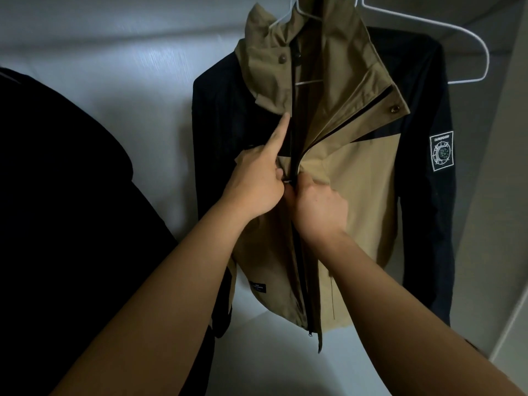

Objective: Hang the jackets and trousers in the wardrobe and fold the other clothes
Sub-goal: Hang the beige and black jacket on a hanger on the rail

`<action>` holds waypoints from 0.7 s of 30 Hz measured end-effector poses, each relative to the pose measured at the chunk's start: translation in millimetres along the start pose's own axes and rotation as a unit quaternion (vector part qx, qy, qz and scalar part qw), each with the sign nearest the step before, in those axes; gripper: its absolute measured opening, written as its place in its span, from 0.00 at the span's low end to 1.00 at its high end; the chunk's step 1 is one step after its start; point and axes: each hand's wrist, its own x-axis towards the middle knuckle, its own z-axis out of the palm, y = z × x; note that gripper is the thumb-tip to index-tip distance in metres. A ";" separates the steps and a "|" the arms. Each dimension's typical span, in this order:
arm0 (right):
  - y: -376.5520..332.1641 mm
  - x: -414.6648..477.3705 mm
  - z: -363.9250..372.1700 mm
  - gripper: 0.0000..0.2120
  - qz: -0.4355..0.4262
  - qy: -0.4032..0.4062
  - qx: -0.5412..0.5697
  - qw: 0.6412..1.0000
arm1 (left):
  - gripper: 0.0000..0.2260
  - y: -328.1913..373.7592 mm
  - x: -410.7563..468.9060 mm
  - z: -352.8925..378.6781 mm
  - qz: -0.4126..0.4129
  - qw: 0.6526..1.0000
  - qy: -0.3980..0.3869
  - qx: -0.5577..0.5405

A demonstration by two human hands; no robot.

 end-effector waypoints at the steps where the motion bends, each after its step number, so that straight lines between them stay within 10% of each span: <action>1: 0.3 -0.1 -0.2 0.15 -0.001 -0.002 0.002 1.000 | 0.45 0.6 2.8 -2.9 -0.010 1.000 -0.020 -0.010; 21: -1.4 9.1 -2.0 0.13 -0.020 -0.020 0.012 1.000 | 0.18 12.5 42.9 -17.4 0.110 0.978 0.171 -0.041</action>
